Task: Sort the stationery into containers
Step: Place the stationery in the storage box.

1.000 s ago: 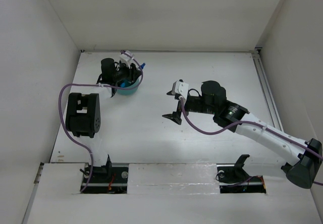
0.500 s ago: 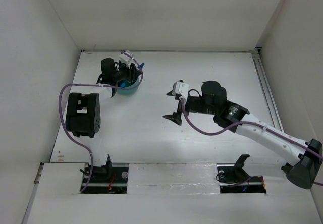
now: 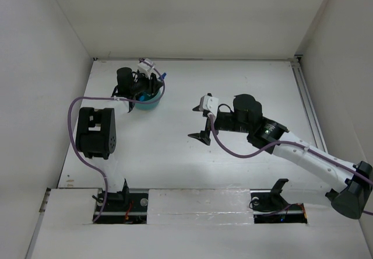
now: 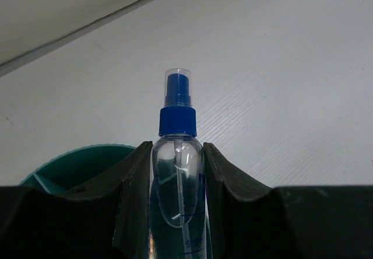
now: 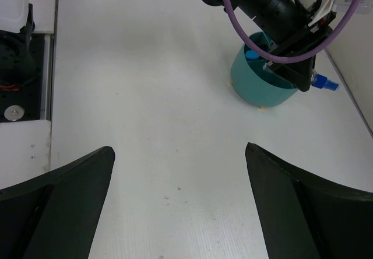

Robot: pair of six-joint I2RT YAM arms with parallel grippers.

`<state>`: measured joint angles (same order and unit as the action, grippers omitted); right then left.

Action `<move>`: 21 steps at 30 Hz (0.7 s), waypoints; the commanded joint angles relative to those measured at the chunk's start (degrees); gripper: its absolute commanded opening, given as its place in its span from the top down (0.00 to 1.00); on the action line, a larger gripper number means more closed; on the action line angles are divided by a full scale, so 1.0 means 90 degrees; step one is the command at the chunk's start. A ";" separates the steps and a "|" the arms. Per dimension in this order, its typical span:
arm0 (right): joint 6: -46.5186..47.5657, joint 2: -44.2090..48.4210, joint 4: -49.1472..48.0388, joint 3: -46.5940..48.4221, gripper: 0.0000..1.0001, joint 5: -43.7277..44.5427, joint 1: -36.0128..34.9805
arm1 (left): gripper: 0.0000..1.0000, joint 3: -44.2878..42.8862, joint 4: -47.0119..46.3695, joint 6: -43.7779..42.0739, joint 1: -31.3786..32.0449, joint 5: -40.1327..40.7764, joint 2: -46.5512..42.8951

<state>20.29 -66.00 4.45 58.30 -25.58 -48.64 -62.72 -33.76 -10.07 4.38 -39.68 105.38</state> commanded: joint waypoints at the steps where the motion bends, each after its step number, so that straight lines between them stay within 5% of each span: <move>1: 0.0069 0.0155 -0.0357 0.0006 0.00 -0.0155 0.0053 | 0.90 -0.0014 -0.0155 -0.0083 -0.0028 -0.0015 -0.0313; 21: 0.0069 0.0097 -0.0357 0.0006 0.00 -0.0214 0.0053 | 0.77 0.0045 -0.0155 -0.0024 -0.0028 0.0190 -0.0371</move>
<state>20.78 -66.00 4.45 58.30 -26.02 -48.64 -62.61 -33.19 -10.07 4.40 -37.67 105.36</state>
